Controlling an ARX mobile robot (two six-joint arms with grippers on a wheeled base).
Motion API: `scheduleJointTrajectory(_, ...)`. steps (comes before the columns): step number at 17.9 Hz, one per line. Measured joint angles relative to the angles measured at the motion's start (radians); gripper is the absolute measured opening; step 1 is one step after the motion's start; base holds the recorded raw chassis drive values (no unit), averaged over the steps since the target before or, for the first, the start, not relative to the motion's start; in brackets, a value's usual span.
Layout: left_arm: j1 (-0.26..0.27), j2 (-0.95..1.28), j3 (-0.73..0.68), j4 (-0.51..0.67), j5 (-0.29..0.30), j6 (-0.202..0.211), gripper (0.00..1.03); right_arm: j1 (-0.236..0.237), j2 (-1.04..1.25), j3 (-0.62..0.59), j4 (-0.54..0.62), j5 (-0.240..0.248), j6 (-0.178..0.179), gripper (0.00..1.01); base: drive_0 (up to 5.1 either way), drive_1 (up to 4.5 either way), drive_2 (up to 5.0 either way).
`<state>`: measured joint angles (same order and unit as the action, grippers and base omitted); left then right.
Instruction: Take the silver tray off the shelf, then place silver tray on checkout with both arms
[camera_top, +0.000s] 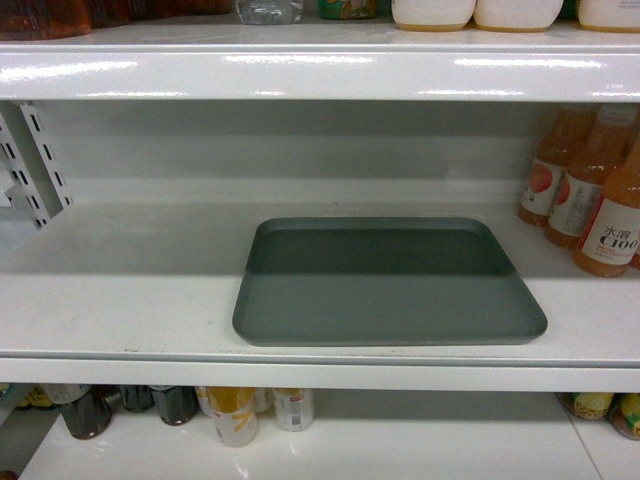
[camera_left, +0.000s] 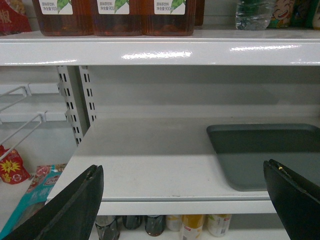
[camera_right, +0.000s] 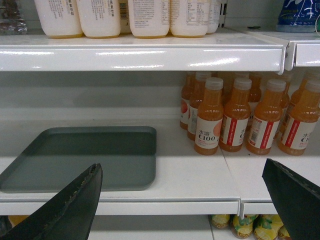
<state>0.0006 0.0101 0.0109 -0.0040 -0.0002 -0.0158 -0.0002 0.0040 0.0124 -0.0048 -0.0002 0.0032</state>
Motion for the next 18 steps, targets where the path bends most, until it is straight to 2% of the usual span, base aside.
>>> scheduleJointTrajectory(18,0.000,0.000,0.000,0.000,0.000,0.000,0.98,0.000,0.000,0.000,0.000,0.000,0.000,0.98,0.0,0.00,0.0)
